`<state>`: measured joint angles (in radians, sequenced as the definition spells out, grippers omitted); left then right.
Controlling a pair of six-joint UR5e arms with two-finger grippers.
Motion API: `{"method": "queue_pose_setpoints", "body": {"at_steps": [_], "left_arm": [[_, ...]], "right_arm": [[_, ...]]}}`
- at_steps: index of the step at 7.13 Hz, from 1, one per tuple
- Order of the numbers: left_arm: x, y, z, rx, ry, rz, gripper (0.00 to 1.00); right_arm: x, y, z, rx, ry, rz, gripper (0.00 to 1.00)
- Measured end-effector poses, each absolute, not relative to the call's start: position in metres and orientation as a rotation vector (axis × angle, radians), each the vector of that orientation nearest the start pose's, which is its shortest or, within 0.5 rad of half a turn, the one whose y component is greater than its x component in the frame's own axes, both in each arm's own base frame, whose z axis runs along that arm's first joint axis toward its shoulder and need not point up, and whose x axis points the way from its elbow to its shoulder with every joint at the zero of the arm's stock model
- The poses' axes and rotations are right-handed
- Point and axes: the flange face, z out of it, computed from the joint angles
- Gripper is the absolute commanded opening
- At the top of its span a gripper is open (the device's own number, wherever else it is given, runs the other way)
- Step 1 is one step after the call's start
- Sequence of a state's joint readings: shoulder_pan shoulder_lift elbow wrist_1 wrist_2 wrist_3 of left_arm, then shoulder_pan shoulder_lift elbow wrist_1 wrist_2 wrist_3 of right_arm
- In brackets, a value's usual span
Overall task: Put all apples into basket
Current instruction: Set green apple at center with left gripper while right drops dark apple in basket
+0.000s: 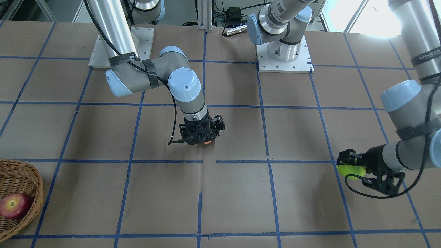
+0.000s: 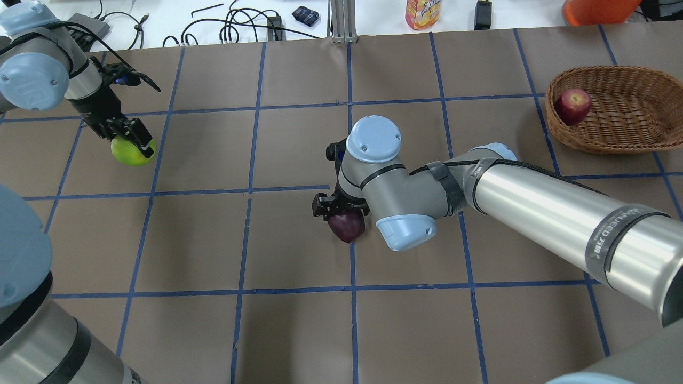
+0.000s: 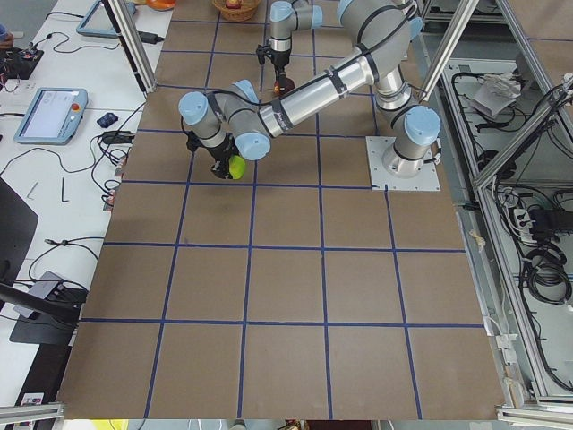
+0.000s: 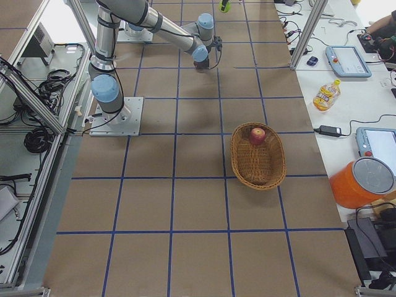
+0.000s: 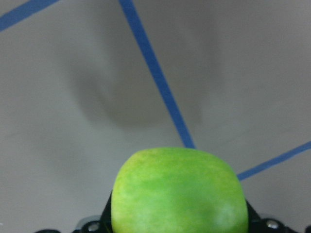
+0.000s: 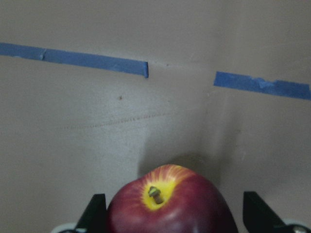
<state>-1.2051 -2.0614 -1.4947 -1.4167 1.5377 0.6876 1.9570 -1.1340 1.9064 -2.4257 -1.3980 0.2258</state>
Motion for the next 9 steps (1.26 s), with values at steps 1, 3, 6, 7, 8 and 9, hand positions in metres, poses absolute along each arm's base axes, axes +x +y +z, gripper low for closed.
{"method": "queue_pose_setpoints", "body": {"at_steps": [1, 3, 6, 7, 8, 9], "left_arm": [[0.079, -0.622, 0.258, 0.471, 3.272, 0.363, 0.0], [0.022, -0.604, 0.263, 0.366, 3.284, 0.404, 0.0], [-0.125, -0.576, 0.271, 0.15, 3.371, 0.434, 0.0], [-0.181, -0.567, 0.265, 0.069, 3.364, 0.393, 0.0], [-0.243, -0.557, 0.258, -0.019, 3.356, 0.304, 0.0], [-0.303, -0.542, 0.24, -0.084, 3.35, 0.242, 0.01]], "right_arm": [[0.353, -0.47, 0.183, -0.252, 2.945, -0.037, 0.36], [0.349, -0.477, 0.193, -0.243, 2.952, -0.03, 0.29], [0.264, -0.541, 0.272, -0.124, 3.07, -0.083, 0.27], [0.202, -0.568, 0.289, -0.088, 3.101, -0.103, 0.25], [0.127, -0.59, 0.298, -0.109, 3.115, -0.111, 0.23], [0.04, -0.609, 0.307, -0.137, 3.112, -0.144, 0.22]]}}
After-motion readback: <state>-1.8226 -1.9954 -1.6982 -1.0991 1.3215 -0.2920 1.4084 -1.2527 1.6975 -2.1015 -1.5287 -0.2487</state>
